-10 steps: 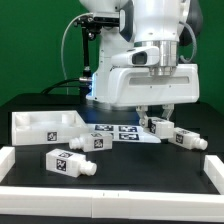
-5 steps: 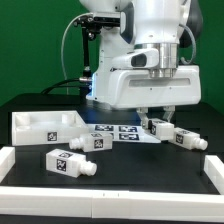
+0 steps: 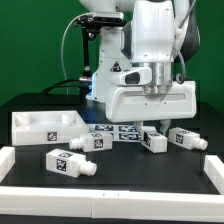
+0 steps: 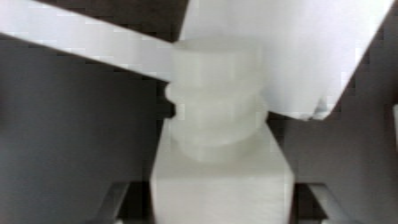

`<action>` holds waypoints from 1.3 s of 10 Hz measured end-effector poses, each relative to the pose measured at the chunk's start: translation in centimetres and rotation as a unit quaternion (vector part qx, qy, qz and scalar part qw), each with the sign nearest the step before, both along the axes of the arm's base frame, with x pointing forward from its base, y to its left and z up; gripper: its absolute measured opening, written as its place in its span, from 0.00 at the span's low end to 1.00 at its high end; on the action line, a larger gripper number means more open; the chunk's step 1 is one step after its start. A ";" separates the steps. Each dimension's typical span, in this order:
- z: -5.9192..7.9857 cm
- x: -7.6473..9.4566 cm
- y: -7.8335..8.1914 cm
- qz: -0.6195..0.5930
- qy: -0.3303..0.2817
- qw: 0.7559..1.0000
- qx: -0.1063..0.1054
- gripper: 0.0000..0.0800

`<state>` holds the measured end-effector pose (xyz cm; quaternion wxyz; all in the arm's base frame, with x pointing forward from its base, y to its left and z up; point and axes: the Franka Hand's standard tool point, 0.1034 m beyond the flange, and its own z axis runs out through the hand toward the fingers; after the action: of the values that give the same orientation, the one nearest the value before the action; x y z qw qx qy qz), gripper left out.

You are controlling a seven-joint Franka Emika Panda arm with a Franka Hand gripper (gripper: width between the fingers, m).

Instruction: Assemble square table

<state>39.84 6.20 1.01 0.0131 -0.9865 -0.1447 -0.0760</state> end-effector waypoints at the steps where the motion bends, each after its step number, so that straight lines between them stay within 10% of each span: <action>1: 0.0 0.1 -0.1 0.007 -0.007 1.000 -0.001 0.36; 6: 1.1 0.4 -1.3 0.039 0.001 0.999 -0.010 0.78; 10: 6.3 4.6 -5.4 0.085 0.013 0.996 -0.024 0.81; 13: 5.9 4.1 -5.0 0.088 0.009 0.996 -0.025 0.81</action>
Offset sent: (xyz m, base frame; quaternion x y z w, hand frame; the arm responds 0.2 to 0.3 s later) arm 0.0000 0.0000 0.0000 0.0000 0.0000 0.0000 1.0000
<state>43.96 1.22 6.87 -0.0032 -0.9706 -0.2327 -0.0622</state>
